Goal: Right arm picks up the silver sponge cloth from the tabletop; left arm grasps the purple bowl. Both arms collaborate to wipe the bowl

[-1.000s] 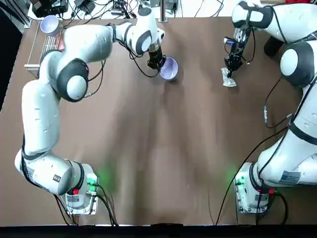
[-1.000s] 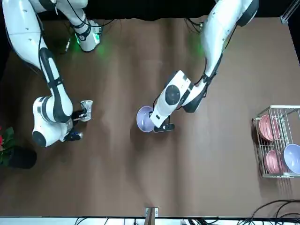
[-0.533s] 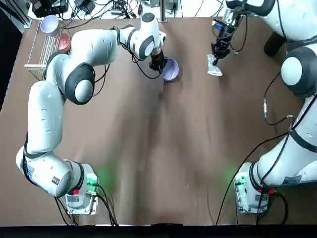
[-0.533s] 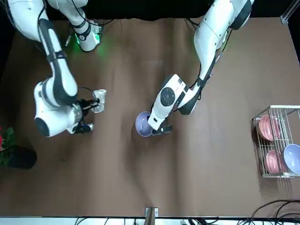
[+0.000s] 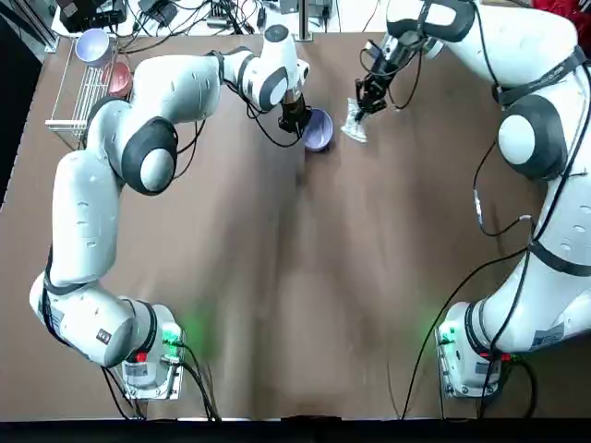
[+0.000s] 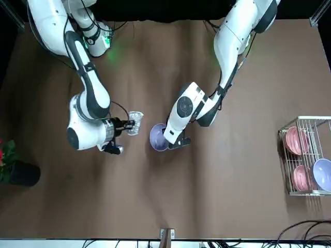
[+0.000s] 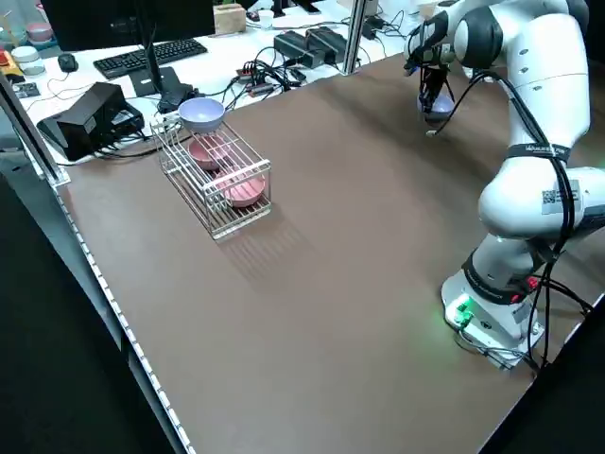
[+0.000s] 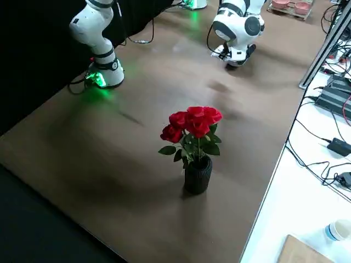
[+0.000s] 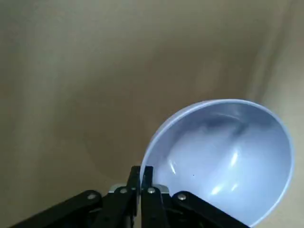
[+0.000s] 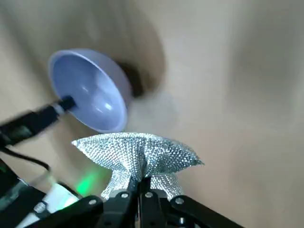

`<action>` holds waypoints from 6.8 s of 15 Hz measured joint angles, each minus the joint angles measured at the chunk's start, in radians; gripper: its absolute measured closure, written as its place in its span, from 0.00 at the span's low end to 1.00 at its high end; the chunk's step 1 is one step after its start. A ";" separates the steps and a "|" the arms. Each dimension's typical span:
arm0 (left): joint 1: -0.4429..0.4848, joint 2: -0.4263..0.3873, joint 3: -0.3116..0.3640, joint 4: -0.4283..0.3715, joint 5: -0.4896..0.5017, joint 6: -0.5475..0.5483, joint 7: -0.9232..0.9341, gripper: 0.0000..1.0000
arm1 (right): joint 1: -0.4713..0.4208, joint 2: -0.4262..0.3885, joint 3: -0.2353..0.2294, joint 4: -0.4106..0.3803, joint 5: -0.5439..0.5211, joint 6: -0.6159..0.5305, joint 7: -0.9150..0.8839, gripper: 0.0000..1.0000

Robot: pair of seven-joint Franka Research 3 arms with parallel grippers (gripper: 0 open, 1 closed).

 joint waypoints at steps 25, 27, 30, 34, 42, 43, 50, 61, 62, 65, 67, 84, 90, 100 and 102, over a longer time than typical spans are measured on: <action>-0.002 0.013 0.000 0.001 0.000 0.002 -0.033 0.96 | 0.240 0.194 0.000 0.012 0.088 0.497 0.026 0.98; -0.002 0.014 0.000 0.001 0.000 0.002 -0.033 0.96 | 0.240 0.201 -0.002 0.028 0.088 0.503 0.025 0.98; -0.002 0.014 0.000 0.001 0.000 0.004 -0.033 0.96 | 0.238 0.212 -0.016 0.067 0.088 0.505 0.025 0.98; -0.002 0.015 0.001 0.001 0.000 0.012 -0.034 0.96 | 0.226 0.214 -0.028 0.102 0.086 0.502 0.025 0.98; -0.002 0.018 -0.004 0.004 0.000 0.021 -0.034 0.96 | 0.204 0.216 -0.044 0.106 0.032 0.332 0.022 0.98; -0.004 0.019 -0.007 0.003 0.000 0.020 -0.034 0.96 | 0.206 0.217 -0.044 0.106 0.027 0.263 0.030 0.98; -0.006 0.021 -0.009 0.003 0.000 0.015 -0.034 0.96 | 0.239 0.223 -0.045 0.111 0.010 0.247 0.048 0.98; -0.008 0.028 -0.012 0.011 0.000 0.045 -0.034 0.96 | 0.216 0.223 -0.072 0.189 -0.138 0.225 0.050 0.98; -0.008 0.029 -0.011 0.012 0.000 0.045 -0.034 0.96 | 0.215 0.221 -0.072 0.196 -0.140 0.205 0.051 0.98; -0.008 0.029 -0.012 0.012 0.000 0.045 -0.033 0.96 | 0.202 0.211 -0.078 0.219 -0.147 0.089 0.055 0.98; -0.006 0.030 -0.005 0.012 0.000 0.038 -0.032 0.96 | 0.138 0.185 -0.093 0.256 -0.172 -0.122 0.054 0.98; 0.485 -0.225 -0.002 -0.152 0.073 -0.318 0.686 0.96 | -0.371 0.293 -0.097 0.259 -0.521 -0.260 -0.358 0.97; 0.700 -0.290 -0.013 -0.393 0.093 -0.131 0.878 0.96 | -0.373 0.264 -0.099 0.301 -0.538 -0.273 -0.356 0.46; 0.769 -0.284 -0.024 -0.429 0.105 -0.063 0.910 0.55 | -0.372 -0.292 -0.092 0.419 -0.580 -0.522 -0.350 0.00; 0.770 -0.290 -0.035 -0.390 0.105 -0.082 0.910 0.37 | -0.370 -0.347 -0.086 0.403 -0.574 -0.527 -0.348 0.00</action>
